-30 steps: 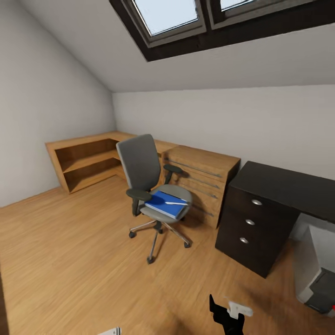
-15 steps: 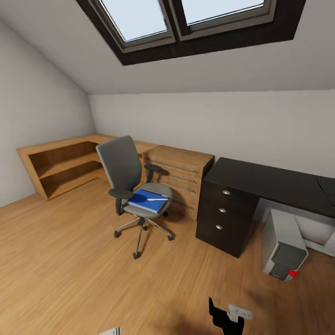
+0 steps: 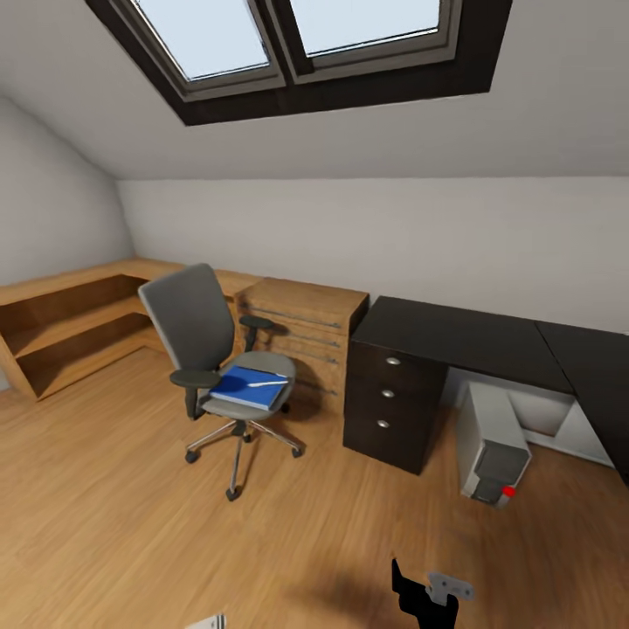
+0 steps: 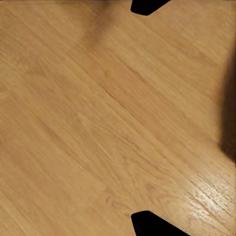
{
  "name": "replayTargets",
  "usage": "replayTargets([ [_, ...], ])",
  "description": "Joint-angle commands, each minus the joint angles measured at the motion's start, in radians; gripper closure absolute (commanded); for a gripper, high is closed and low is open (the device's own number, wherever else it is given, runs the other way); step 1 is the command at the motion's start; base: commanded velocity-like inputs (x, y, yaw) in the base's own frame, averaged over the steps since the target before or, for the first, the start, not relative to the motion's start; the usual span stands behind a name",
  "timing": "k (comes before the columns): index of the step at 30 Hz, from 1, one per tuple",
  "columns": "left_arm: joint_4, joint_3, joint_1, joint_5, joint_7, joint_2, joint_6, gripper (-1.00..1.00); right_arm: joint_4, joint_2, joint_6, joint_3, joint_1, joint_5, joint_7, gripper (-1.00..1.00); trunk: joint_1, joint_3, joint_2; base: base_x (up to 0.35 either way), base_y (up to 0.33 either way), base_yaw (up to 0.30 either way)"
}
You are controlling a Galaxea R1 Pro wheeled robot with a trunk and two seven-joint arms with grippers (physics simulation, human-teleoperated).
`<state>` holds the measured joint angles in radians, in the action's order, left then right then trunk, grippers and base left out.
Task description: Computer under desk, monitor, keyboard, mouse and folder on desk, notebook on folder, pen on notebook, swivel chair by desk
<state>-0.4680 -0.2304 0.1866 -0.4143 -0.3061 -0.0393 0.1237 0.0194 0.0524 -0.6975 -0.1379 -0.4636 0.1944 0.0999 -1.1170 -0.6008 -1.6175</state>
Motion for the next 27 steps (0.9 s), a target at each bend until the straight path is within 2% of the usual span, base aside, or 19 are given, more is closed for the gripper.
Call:
replayTargets([
  [1, 0.000, -0.008, 0.001, -0.011, -0.007, 0.001, 0.005, -1.00, 0.002, 0.000, -0.004, -0.008, -0.001, 0.007, 0.010, -1.00, 0.004, 0.002, 0.007, 0.065, 0.214, -0.266],
  [14, 0.000, -0.006, 0.001, -0.011, -0.007, 0.001, 0.005, -1.00, 0.002, 0.000, -0.004, -0.009, -0.001, 0.007, 0.011, -1.00, 0.054, 0.043, 0.098, 0.179, 0.231, -0.270],
  [27, 0.000, -0.006, 0.001, -0.011, -0.007, 0.001, 0.005, -1.00, 0.002, 0.000, -0.004, -0.008, -0.001, 0.007, 0.011, -1.00, 0.104, 0.084, 0.189, 0.068, 0.041, -0.290],
])
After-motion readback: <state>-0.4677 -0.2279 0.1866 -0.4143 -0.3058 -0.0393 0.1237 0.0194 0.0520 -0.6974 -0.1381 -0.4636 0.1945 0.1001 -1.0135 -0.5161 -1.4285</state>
